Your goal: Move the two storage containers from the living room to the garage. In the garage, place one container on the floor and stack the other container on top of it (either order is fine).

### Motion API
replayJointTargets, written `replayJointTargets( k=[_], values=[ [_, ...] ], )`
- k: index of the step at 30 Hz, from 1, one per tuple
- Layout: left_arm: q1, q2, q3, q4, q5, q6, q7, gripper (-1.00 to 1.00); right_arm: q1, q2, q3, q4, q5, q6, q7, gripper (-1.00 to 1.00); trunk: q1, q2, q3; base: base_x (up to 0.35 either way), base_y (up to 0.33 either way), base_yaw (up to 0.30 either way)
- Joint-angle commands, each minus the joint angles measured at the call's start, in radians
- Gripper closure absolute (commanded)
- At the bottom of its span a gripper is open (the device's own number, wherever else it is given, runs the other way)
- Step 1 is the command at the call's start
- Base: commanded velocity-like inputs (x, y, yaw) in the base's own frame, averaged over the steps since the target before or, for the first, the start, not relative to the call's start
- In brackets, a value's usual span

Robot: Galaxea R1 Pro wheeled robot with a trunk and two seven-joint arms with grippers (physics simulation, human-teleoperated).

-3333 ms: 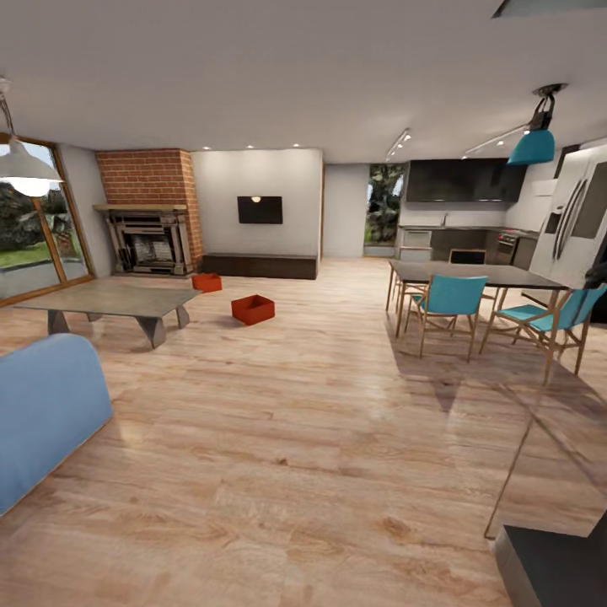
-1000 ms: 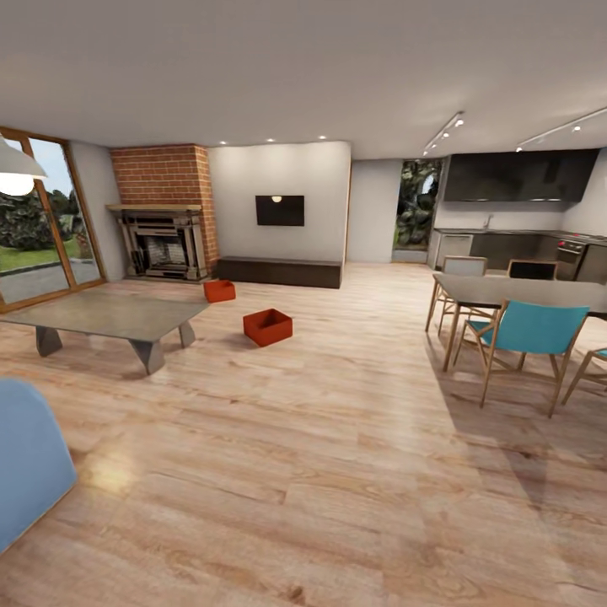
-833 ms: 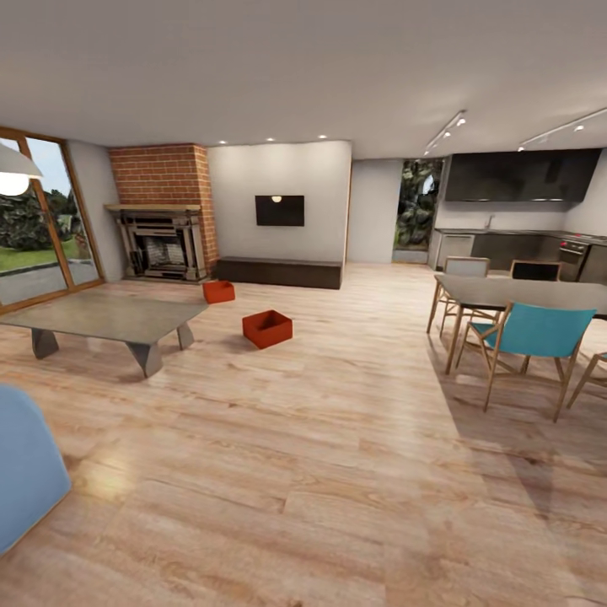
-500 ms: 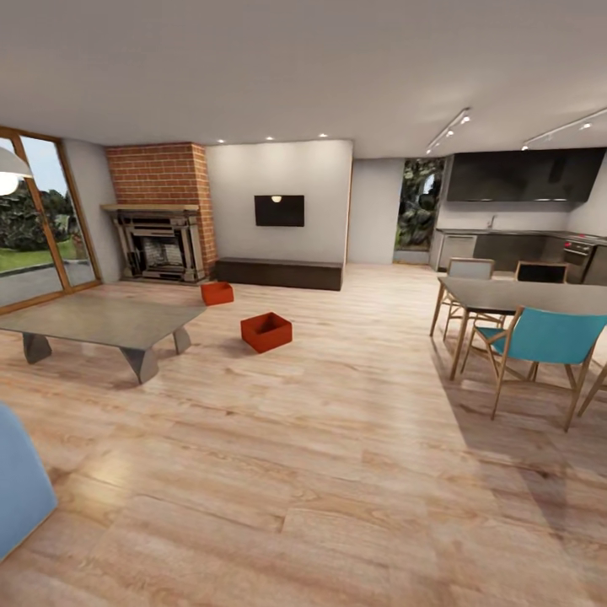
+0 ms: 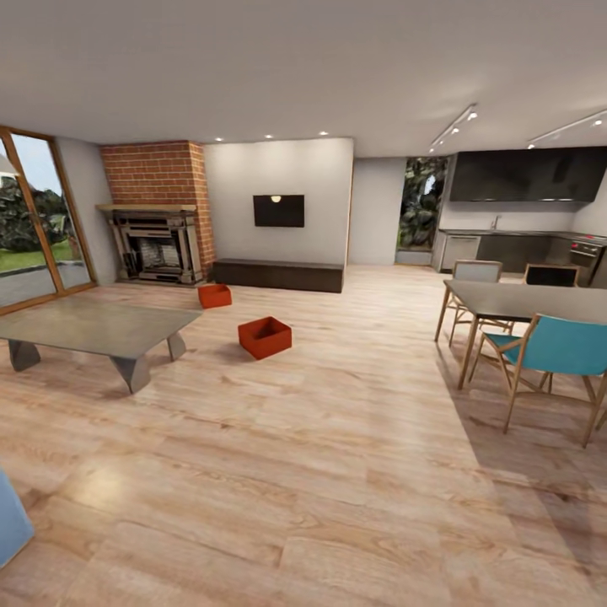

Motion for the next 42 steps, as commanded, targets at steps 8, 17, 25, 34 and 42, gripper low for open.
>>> replayJointTargets(
  k=[8,17,25,34,42],
  values=[
    [0.001,0.000,0.002,-0.002,0.008,-0.001,0.001,-1.00,-0.001,0.001,0.008,0.003,-0.008,-0.005,0.000,-1.00,0.001,0.000,-0.001,0.324,0.000,0.000],
    [0.001,0.000,0.002,-0.002,0.008,-0.001,0.001,-1.00,-0.001,0.001,0.008,0.003,-0.008,-0.005,0.000,-1.00,0.001,0.000,-0.001,0.324,0.000,0.000],
    [0.001,0.000,0.002,-0.002,0.008,-0.001,0.001,-1.00,-0.001,0.001,0.008,0.003,-0.008,-0.005,0.000,-1.00,0.001,0.000,-0.001,0.324,0.000,0.000],
    [0.001,0.000,0.002,-0.002,0.008,-0.001,0.001,-1.00,-0.001,0.001,0.008,0.003,-0.008,-0.005,0.000,-1.00,0.001,0.000,-0.001,0.324,0.000,0.000],
    [0.001,0.000,0.002,-0.002,0.008,-0.001,0.001,-1.00,-0.001,0.001,0.008,0.003,-0.008,-0.005,0.000,-1.00,0.001,0.000,-0.001,0.324,0.000,0.000]
  ],
)
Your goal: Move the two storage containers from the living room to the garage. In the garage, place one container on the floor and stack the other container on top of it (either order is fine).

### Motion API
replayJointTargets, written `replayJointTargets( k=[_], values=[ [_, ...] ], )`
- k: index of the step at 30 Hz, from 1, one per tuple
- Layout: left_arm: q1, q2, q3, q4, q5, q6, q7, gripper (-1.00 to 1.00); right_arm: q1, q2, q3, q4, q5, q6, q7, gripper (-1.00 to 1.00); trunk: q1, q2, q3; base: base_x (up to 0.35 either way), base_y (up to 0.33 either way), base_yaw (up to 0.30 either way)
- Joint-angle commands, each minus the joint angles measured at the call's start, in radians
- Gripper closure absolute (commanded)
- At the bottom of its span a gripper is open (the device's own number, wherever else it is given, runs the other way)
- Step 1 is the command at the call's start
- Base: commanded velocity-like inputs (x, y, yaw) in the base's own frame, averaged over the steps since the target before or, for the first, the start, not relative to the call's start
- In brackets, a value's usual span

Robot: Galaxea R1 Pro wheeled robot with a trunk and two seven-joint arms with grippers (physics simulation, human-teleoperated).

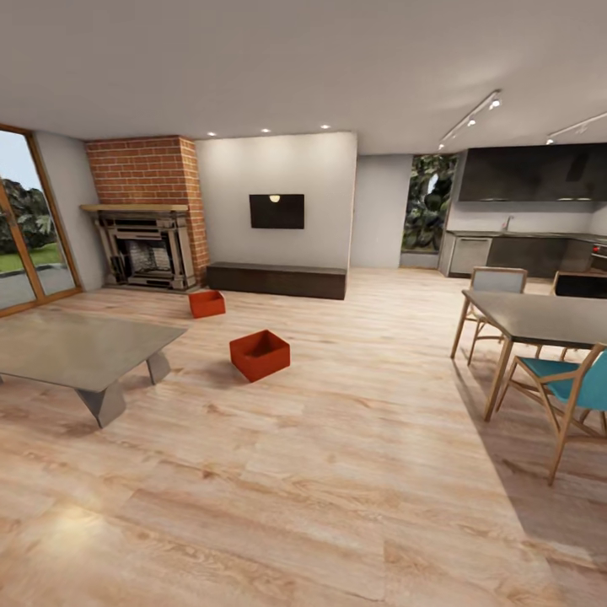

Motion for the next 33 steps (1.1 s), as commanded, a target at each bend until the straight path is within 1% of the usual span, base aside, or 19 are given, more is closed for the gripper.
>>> replayJointTargets(
  k=[1,13,21,33],
  values=[
    [0.001,0.000,0.002,-0.002,0.008,-0.001,0.001,-1.00,-0.001,0.001,0.008,0.003,-0.008,-0.005,0.000,-1.00,0.001,0.000,-0.001,0.324,0.000,0.000],
    [0.001,0.000,0.000,-0.002,0.007,-0.001,-0.001,-1.00,-0.001,0.001,0.008,0.003,-0.008,-0.005,0.000,-1.00,0.001,0.000,-0.001,0.324,0.000,0.000],
    [0.001,0.000,-0.004,-0.002,-0.005,-0.002,-0.001,-1.00,-0.001,0.000,0.008,0.003,-0.008,-0.005,0.000,-1.00,0.001,0.000,-0.001,0.324,0.000,0.000],
    [0.001,0.000,-0.006,-0.002,-0.008,-0.002,-0.002,-1.00,-0.001,0.001,0.008,0.003,-0.008,-0.005,0.000,-1.00,0.001,0.000,-0.001,0.324,0.000,0.000]
  ],
)
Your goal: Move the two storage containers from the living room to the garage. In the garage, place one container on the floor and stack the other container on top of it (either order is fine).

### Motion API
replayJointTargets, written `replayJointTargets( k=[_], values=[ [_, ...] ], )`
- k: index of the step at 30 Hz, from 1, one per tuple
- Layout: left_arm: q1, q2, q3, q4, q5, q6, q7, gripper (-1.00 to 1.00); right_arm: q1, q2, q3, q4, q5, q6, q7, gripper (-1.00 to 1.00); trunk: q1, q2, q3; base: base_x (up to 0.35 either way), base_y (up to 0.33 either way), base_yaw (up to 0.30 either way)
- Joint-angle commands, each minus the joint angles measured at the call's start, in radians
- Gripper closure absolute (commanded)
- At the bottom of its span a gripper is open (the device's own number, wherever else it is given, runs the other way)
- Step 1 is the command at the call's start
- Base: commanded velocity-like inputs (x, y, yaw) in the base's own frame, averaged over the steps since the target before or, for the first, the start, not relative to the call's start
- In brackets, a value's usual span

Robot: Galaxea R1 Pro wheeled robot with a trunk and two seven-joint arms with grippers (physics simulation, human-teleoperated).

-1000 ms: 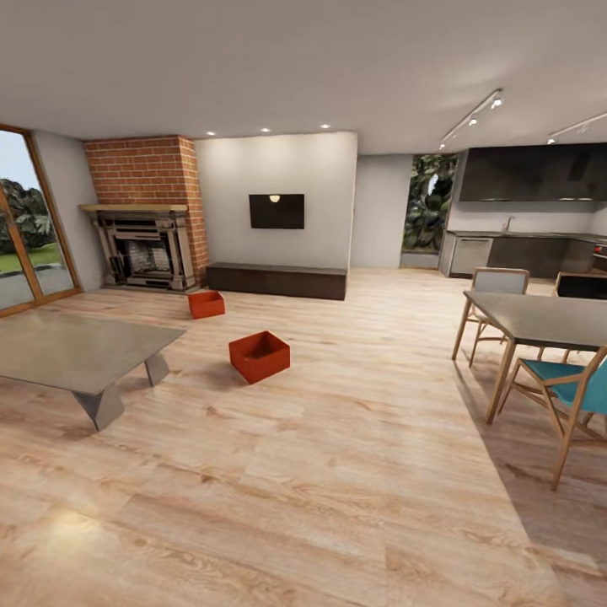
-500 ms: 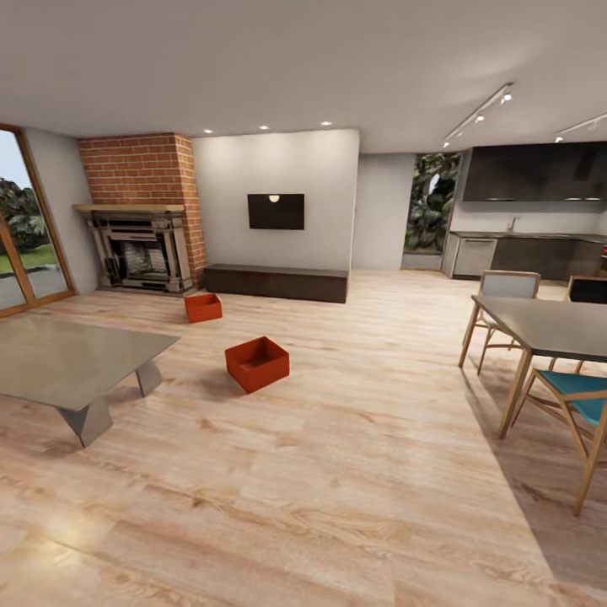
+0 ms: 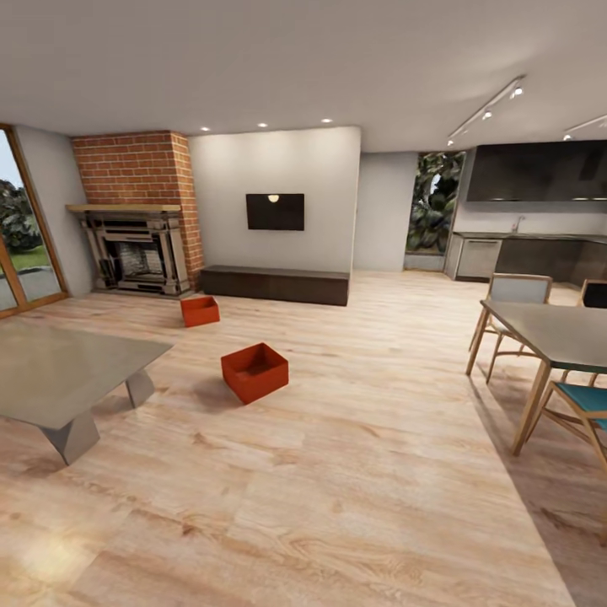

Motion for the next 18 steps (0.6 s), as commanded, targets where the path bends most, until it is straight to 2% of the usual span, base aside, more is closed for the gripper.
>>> replayJointTargets(
  k=[1,18],
  values=[
    [0.001,0.000,0.000,-0.002,0.007,-0.001,0.001,-1.00,-0.001,0.000,0.008,0.003,-0.008,-0.005,0.000,-1.00,0.001,0.000,-0.001,0.324,0.000,0.000],
    [0.001,0.000,-0.001,-0.002,0.008,-0.001,0.002,-1.00,-0.001,0.001,0.008,0.003,-0.008,-0.006,0.000,-1.00,0.001,0.000,-0.001,0.324,0.000,0.000]
  ],
)
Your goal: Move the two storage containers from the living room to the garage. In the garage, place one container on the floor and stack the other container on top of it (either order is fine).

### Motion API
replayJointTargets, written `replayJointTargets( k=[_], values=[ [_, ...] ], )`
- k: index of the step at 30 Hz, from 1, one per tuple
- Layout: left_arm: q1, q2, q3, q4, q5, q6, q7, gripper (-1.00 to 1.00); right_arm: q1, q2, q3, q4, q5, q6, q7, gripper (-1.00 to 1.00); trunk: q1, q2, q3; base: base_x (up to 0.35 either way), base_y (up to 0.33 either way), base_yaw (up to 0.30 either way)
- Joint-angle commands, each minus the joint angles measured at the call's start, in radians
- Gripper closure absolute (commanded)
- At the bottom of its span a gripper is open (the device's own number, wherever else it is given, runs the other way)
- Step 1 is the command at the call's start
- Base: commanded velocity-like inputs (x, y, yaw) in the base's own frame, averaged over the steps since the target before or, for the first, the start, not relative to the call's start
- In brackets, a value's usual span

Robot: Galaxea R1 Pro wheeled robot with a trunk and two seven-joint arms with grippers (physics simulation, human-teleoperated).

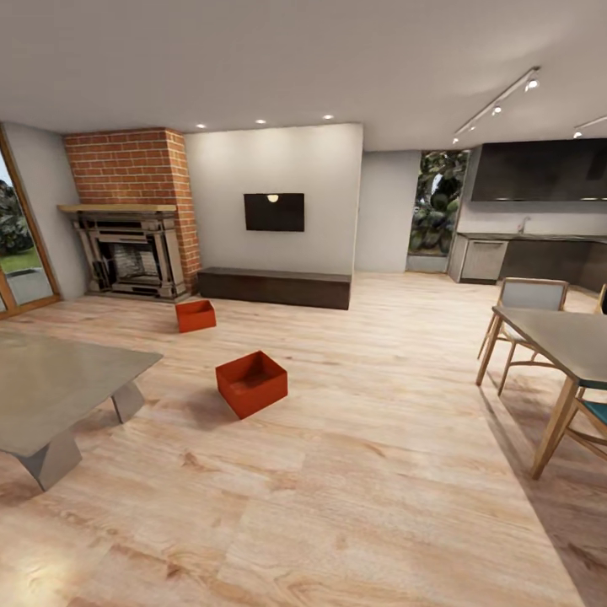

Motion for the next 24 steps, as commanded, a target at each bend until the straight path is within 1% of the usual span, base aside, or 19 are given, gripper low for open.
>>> replayJointTargets(
  k=[1,4,18,24],
  values=[
    [0.001,0.000,0.001,-0.002,0.007,-0.001,0.001,-1.00,-0.001,0.001,0.008,0.003,-0.008,-0.005,0.000,-1.00,0.001,0.000,-0.001,0.324,0.000,0.000],
    [0.001,0.000,0.001,-0.001,0.007,-0.001,0.001,-1.00,-0.001,0.001,0.008,0.003,-0.008,-0.005,0.000,-1.00,0.001,0.000,-0.001,0.324,0.000,-0.104],
    [0.001,0.000,0.001,-0.002,0.007,-0.001,0.001,-1.00,-0.001,0.000,0.008,0.003,-0.008,-0.005,0.000,-1.00,0.001,0.000,-0.001,0.324,0.000,-0.233],
    [0.001,0.000,0.002,-0.001,0.007,-0.001,0.001,-1.00,-0.001,0.000,0.008,0.003,-0.008,-0.006,0.000,-1.00,0.001,0.000,-0.001,0.324,0.000,-0.027]
  ],
)
